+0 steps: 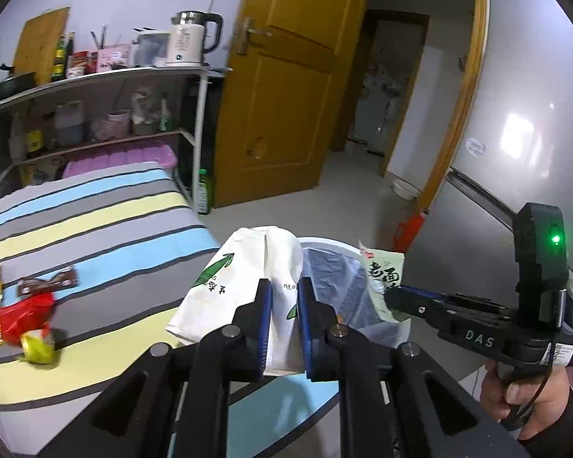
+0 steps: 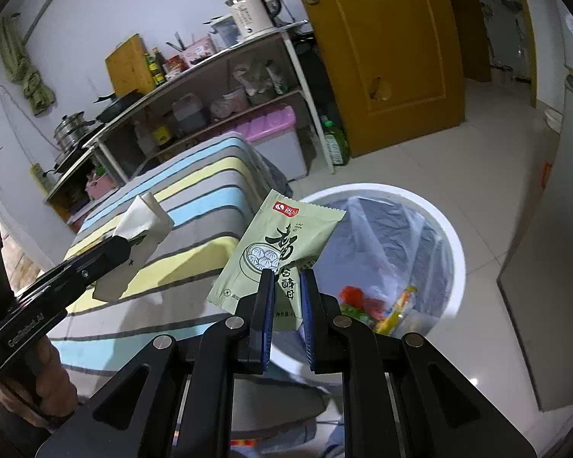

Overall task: Collect trash
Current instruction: 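Carry the white bag and pale green packet over the bin and open both tools, then move back over the table and grasp the small yellow wrapper with the left tool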

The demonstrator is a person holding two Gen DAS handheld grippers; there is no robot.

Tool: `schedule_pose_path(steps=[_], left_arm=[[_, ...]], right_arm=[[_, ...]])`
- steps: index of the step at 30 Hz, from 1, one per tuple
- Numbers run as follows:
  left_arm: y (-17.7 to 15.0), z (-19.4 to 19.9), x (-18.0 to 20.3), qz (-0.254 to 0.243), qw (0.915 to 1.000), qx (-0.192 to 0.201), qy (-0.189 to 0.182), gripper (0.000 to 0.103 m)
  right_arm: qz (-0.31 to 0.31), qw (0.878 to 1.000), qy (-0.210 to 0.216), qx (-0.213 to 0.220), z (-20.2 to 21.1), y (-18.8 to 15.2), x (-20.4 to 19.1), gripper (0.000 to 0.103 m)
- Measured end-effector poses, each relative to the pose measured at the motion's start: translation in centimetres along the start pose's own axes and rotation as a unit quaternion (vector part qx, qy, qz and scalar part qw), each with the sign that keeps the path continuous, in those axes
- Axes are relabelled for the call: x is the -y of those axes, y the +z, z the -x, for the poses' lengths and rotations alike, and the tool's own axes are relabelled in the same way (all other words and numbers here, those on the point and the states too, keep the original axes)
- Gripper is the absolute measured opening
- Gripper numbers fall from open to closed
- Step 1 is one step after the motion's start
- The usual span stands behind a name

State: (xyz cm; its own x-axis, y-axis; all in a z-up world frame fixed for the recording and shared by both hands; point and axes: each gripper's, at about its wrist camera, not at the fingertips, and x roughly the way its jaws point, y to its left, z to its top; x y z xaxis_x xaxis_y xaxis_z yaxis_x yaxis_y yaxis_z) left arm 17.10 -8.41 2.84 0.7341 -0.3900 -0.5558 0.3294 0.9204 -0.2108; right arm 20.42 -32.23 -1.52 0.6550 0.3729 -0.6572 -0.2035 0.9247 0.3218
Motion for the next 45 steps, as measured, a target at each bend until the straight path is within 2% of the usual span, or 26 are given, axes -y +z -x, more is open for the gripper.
schedule_pose_path(steps=[9,21,27,32,45], left_arm=[[0.4,-3.8,2.2,-0.015,0.9988,-0.027,-0.037,0.015],[0.2,-7.8,3.2,-0.01,0.9959,-0.068,-0.059,0.017],[0.3,-7.5,3.2,-0.009,0.9963,-0.064,-0.057,0.021],[0.5,-6.8,2.8,-0.005,0.9969,-0.055,-0.056,0.025],[0.0,-2.2,1.6,0.001,0.9991,-0.019,-0.038,0.025]], right_arm=[[-0.026,0.999,-0.018,-0.014,-1.2,0.2,3.0,0.014],[-0.038,0.998,-0.035,-0.044,-3.1,-0.5,5.5,0.016],[-0.045,0.997,-0.039,-0.045,-3.0,-0.6,5.9,0.024],[-0.039,0.998,-0.034,-0.033,-2.0,-0.5,5.3,0.025],[-0.007,1.0,-0.008,0.002,1.3,-0.6,1.5,0.026]])
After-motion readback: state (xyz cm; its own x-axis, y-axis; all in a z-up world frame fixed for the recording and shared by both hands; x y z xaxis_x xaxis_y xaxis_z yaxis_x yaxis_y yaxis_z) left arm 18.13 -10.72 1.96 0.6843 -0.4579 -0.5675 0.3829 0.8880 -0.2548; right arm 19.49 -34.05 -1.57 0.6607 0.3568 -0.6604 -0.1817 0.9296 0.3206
